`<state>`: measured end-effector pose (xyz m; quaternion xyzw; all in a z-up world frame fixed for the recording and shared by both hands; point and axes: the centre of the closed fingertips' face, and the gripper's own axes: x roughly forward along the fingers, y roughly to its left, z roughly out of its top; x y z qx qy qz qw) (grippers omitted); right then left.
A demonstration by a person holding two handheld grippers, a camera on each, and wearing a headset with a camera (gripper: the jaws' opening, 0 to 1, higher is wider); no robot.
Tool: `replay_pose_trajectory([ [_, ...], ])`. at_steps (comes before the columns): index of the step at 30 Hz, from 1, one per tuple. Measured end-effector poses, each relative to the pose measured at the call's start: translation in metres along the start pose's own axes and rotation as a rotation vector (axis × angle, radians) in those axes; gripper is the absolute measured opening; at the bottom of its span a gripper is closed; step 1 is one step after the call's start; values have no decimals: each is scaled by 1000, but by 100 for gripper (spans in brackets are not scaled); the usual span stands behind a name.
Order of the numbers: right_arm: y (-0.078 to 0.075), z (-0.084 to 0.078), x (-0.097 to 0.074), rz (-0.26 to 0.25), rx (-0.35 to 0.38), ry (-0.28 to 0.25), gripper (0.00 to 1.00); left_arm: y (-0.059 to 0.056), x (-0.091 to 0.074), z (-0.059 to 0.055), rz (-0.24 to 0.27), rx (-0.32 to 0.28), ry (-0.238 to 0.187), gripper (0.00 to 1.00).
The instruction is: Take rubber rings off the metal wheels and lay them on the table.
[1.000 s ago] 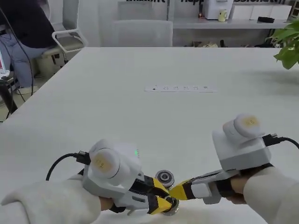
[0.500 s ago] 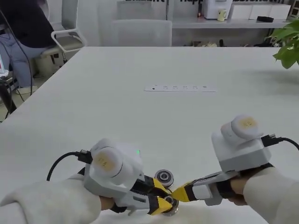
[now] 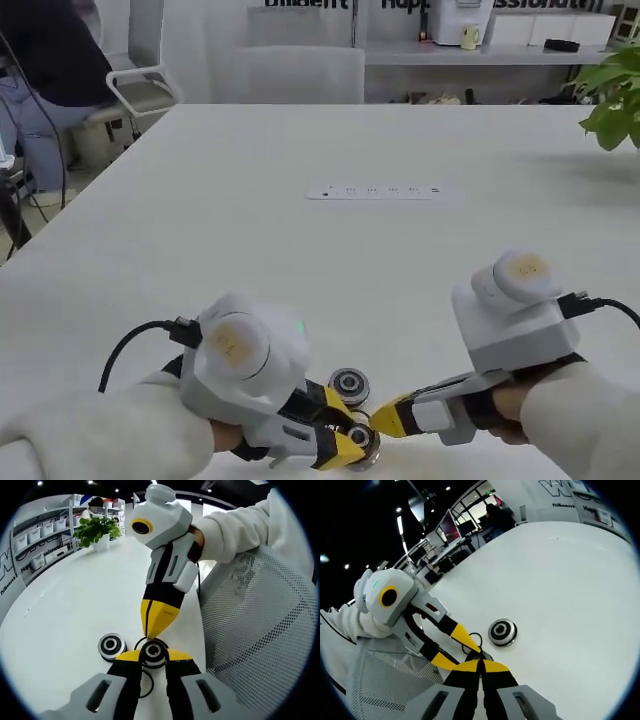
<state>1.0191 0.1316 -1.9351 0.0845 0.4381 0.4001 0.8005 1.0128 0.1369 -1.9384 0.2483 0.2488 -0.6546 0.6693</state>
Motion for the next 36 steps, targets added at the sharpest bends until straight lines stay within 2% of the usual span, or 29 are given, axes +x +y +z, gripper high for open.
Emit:
replay_pose_trajectory([
  [4,1,1,0,5,4,-5,0,2,-7,6,5,6,-16,16],
  [8,2,3,-2,10,7,-16,0,0,-15,17,14,21,-51,33],
  [12,1,4,-3,12,17,-25,0,1,-26,24,20,29,-75,41],
  [14,1,4,-3,11,18,-25,0,3,-30,23,33,49,-68,45],
  [19,3,5,-3,17,14,-28,0,7,-43,22,46,46,-88,62],
  [28,2,7,-4,16,18,-36,0,11,-63,23,69,-19,-132,81],
  [32,2,8,-5,18,19,-41,0,14,-71,21,86,-54,-147,84],
  [36,5,10,-5,27,23,-51,0,20,-79,16,128,-66,-142,82],
])
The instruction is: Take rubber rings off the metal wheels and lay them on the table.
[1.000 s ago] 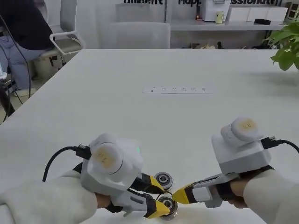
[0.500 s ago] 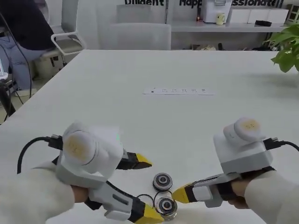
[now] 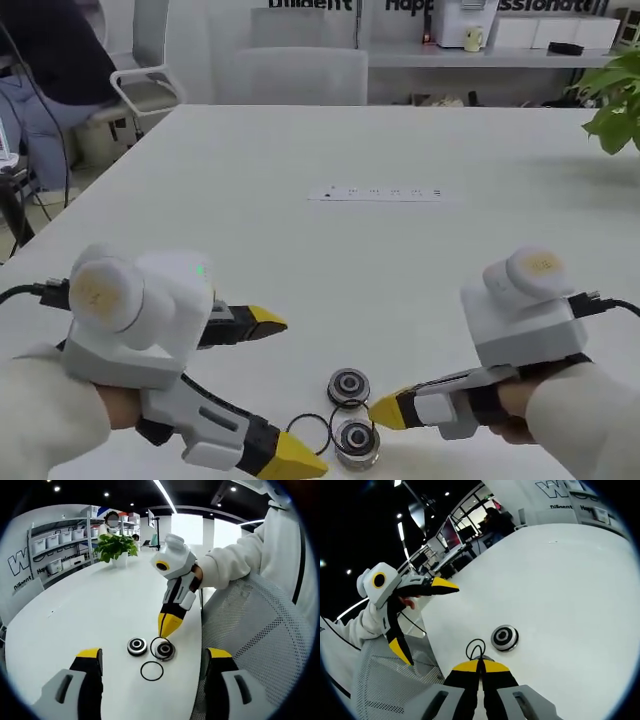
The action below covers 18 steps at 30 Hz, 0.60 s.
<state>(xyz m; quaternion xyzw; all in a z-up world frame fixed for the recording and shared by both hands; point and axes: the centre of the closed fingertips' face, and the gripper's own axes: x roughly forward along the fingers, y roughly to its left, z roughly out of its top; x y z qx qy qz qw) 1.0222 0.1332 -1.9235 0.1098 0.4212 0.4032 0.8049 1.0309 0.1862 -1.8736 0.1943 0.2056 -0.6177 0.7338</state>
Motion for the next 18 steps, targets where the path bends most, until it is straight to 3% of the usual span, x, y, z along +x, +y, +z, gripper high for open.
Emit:
replay_pose_trajectory([
  [4,2,3,-1,5,-1,-13,0,4,-7,0,21,-22,-17,86],
  [9,1,7,-3,2,-7,-24,0,5,-14,-11,47,-41,13,95],
  [14,2,12,-6,3,-6,-47,0,4,-23,-10,53,-101,-30,99],
  [18,3,15,-8,5,-3,-62,0,3,-26,-12,56,-111,-42,99],
])
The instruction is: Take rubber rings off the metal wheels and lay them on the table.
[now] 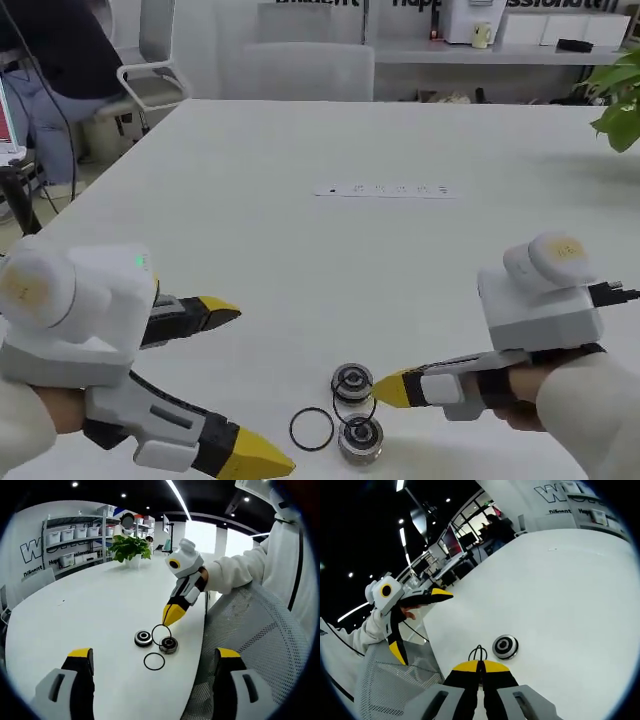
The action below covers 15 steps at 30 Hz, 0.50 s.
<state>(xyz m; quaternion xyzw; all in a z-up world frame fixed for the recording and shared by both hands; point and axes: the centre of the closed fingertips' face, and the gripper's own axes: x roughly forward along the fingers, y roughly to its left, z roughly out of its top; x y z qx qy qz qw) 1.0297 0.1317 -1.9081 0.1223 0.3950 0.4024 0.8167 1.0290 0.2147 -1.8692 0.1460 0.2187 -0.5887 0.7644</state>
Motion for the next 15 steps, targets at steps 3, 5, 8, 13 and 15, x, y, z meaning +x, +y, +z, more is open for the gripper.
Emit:
replay_pose_trajectory([
  [3,0,2,-1,2,3,-11,0,1,-3,-5,4,-18,2,99],
  [5,1,5,-2,3,5,-20,0,2,-5,-8,4,-40,-7,99],
  [8,1,8,-3,7,12,-35,0,3,-7,-13,9,-60,-10,99],
  [13,6,13,-5,16,3,-56,0,4,-5,-22,6,-82,5,99],
  [15,10,15,-5,23,0,-66,0,3,-4,-25,-1,-85,14,99],
])
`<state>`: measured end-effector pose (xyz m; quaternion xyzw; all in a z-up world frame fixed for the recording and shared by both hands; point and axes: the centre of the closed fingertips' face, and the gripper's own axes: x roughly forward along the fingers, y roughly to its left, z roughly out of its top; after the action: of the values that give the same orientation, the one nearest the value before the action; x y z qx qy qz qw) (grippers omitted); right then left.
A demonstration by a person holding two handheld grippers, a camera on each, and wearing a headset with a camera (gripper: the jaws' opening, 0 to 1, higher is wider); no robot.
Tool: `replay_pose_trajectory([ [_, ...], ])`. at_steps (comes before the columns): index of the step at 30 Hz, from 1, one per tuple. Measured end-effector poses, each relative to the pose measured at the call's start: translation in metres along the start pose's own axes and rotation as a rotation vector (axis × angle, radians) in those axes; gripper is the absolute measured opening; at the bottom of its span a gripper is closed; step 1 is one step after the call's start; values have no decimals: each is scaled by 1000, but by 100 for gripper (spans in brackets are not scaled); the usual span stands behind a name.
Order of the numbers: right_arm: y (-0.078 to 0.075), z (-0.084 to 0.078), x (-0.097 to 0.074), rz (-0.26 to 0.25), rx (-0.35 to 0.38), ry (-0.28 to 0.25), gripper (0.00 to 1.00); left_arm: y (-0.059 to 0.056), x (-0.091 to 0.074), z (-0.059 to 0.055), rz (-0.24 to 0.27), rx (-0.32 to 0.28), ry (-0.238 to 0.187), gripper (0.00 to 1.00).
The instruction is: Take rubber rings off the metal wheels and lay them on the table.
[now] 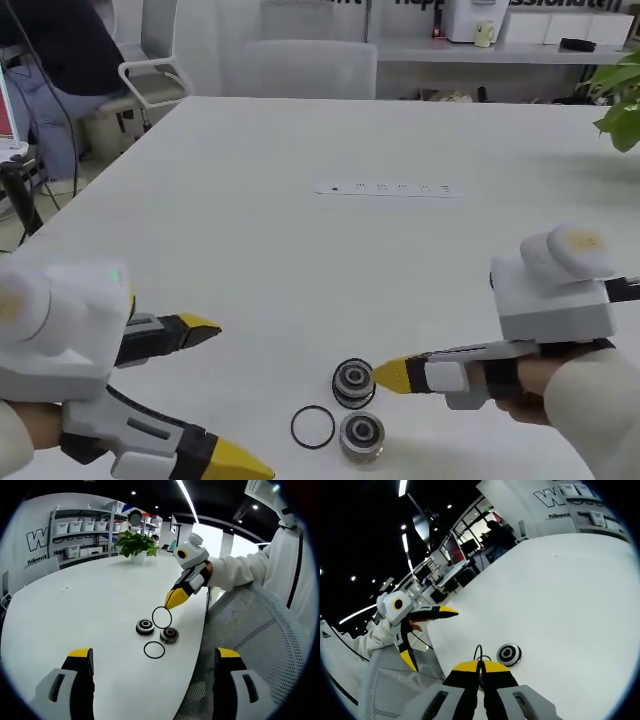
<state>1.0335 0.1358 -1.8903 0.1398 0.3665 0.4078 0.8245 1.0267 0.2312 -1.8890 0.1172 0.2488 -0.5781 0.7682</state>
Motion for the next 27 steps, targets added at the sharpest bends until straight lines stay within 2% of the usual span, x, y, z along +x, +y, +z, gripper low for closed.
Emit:
replay_pose_trajectory([
  [11,15,0,9,48,-37,-3,0,-3,3,-5,-23,-24,14,99],
  [15,22,-9,16,58,-77,33,0,-3,4,-11,-24,-14,42,98],
  [20,30,-18,25,78,-120,62,0,-3,4,-13,-27,-15,51,97],
  [23,32,-23,30,70,-181,80,0,-3,4,-13,-27,-14,56,97],
  [27,34,-32,35,76,-211,113,0,-2,4,-15,-24,-16,65,96],
])
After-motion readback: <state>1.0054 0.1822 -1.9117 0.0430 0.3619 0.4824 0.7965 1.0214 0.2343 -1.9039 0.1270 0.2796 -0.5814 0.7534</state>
